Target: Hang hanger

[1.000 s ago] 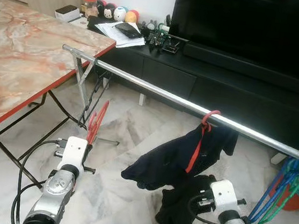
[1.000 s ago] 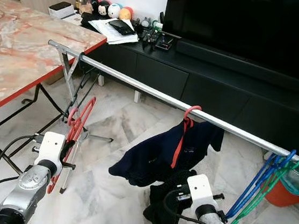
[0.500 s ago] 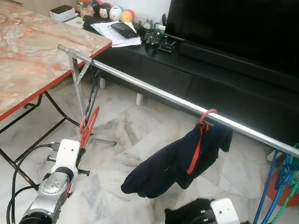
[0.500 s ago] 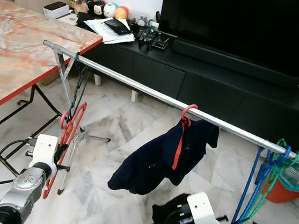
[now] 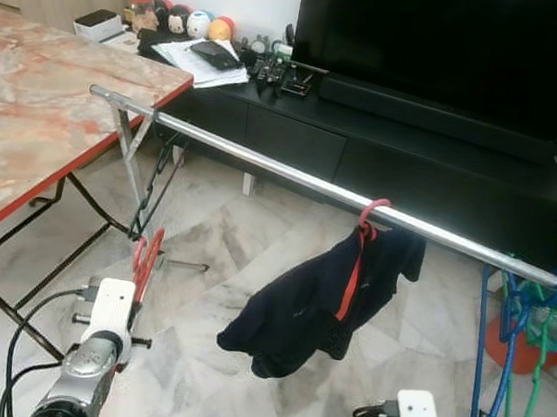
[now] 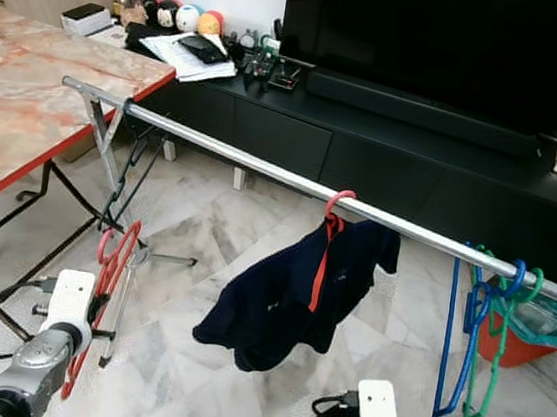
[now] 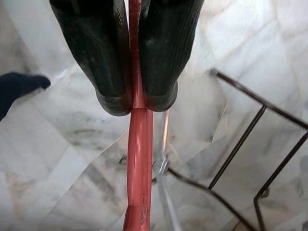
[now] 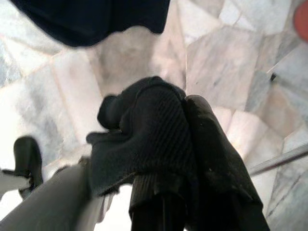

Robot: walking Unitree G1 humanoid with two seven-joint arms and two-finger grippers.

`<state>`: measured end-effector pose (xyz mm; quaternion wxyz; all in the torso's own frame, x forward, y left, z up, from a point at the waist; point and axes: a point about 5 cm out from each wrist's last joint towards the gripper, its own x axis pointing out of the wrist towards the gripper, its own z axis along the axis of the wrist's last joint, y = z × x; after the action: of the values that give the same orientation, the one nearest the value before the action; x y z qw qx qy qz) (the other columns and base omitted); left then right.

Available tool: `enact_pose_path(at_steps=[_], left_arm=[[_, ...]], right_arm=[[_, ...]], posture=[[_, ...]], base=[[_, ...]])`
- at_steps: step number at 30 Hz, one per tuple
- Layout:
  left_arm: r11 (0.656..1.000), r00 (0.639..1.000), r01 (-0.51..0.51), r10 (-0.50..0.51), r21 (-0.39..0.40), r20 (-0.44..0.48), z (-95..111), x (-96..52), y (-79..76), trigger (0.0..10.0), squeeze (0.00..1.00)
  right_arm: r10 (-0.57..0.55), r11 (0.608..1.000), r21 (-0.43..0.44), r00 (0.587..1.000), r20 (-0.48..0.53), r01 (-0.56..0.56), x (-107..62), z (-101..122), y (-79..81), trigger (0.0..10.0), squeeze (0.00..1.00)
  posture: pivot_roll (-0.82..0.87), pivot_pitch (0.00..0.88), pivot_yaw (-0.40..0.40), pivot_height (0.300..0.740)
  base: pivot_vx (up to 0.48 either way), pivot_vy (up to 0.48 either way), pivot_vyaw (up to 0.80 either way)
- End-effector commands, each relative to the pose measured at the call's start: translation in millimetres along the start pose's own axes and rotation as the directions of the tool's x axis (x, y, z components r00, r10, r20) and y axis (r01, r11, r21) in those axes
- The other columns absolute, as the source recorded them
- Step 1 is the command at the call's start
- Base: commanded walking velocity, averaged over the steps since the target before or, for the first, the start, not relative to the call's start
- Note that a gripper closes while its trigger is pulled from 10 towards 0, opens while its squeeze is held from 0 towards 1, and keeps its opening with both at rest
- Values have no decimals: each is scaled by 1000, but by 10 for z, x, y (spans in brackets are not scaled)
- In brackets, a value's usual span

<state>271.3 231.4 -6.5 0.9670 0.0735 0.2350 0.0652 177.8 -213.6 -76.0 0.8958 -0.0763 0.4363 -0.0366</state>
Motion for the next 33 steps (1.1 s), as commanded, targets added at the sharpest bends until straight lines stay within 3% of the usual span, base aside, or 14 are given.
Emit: enact_pose_path(at_steps=[1, 4, 6, 12, 19, 25, 33], left_arm=[[1000, 1000, -13, 13, 1, -25, -56, -14, 27, 10000, 0], [1000, 995, 5, -4, 4, -99, -191, -47, 0, 10000, 0], [1000, 975, 20, -19, 0, -220, -459, -150, -14, 10000, 0], [1000, 930, 11, -16, -17, -367, -800, -326, -12, 10000, 0], [998, 899, -45, 22, -41, -438, -955, -424, 37, 10000, 0], [992, 874, -103, 54, -76, -483, -1069, -505, 87, 10000, 0], [994, 854, -86, 41, -63, -518, -1175, -589, 115, 10000, 0]], right_arm=[[-23, 999, 26, 1000, 5, 23, 7, 0, -35, 10000, 0], [-49, 993, 106, 999, -23, 51, 10, -57, -56, 10000, 0], [-72, 984, 160, 995, -71, 82, 2, -143, -91, 10000, 0], [-72, 986, 146, 992, -106, 87, -4, -210, -105, 10000, 0], [-30, 994, 102, 998, -57, 36, 4, -166, -64, 10000, 0], [-5, 993, 116, 997, -74, 14, -2, -204, -20, 10000, 0], [-56, 986, 146, 989, -139, 76, -45, -354, -139, 10000, 0]], posture=[[-100, 0, -33, 740], [-97, 0, -27, 740], [-84, 0, -23, 740], [-67, 0, -25, 740], [-82, 0, -21, 740], [-74, 0, -30, 740], [-75, 0, -20, 740]], base=[[0, 0, 0], [0, 0, 0], [0, 0, 0], [0, 0, 0], [0, 0, 0], [0, 0, 0], [0, 0, 0]])
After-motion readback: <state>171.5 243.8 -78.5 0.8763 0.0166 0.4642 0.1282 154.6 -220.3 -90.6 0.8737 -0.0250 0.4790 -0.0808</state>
